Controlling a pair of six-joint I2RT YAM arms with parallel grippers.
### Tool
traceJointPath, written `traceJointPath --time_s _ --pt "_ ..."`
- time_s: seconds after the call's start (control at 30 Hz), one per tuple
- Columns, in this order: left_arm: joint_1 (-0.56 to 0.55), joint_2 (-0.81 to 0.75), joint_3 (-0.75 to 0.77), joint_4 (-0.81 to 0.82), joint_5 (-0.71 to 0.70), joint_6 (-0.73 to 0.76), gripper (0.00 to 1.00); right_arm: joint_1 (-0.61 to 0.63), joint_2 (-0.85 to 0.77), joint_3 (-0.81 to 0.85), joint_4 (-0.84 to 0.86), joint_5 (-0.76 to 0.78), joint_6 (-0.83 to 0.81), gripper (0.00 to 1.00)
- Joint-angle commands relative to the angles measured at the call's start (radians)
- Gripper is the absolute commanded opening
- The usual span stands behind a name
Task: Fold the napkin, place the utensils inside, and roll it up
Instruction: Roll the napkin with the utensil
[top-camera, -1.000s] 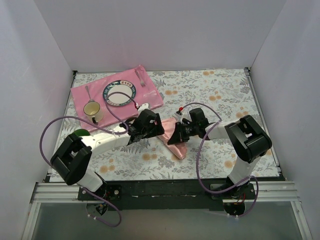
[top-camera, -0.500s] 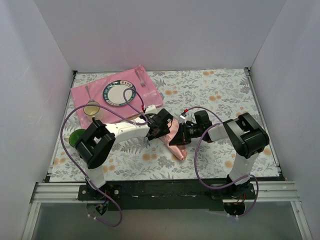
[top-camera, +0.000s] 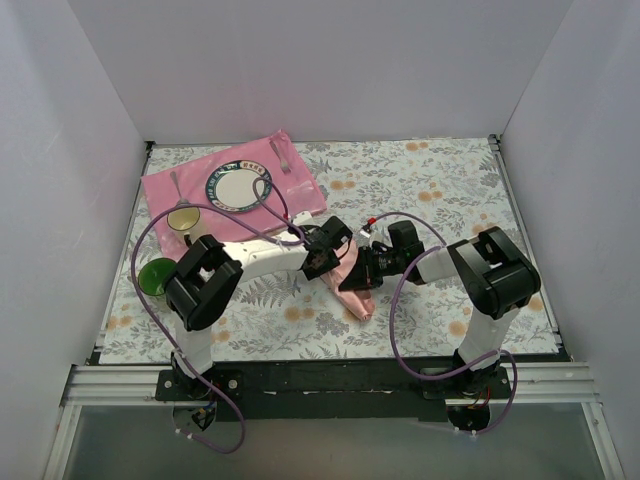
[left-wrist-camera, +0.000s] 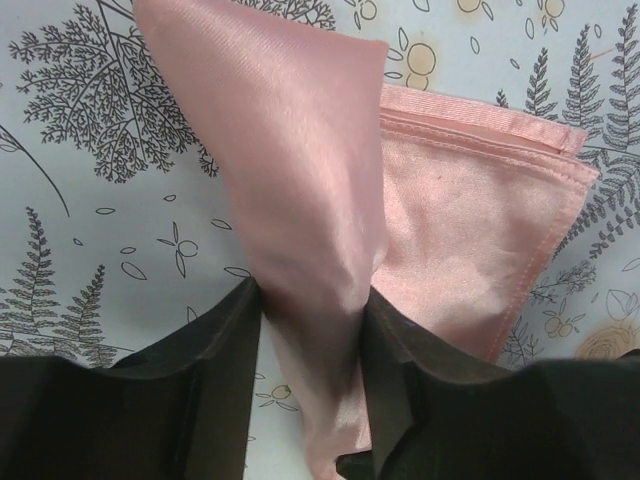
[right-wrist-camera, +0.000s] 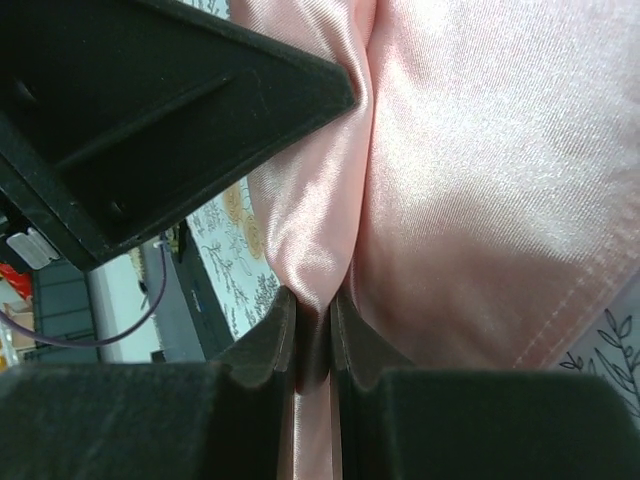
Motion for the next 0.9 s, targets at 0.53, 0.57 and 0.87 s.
traceJointPath --time_s 0.53,0.57,0.87 --pt "0.029 0.066 0.053 -0.088 0.033 0.021 0.12 0.249 -0.392 0.075 -0.47 0.735 -0.474 0.62" --pt "0.029 0.065 0.053 -0.091 0.042 0.021 0.12 0.331 -0.409 0.057 -0.458 0.809 -0.485 0.63" --pt "0.031 0.055 0.059 -0.096 0.102 0.035 0.12 0.616 -0.42 -0.003 -0.231 1.333 -0.611 0.74"
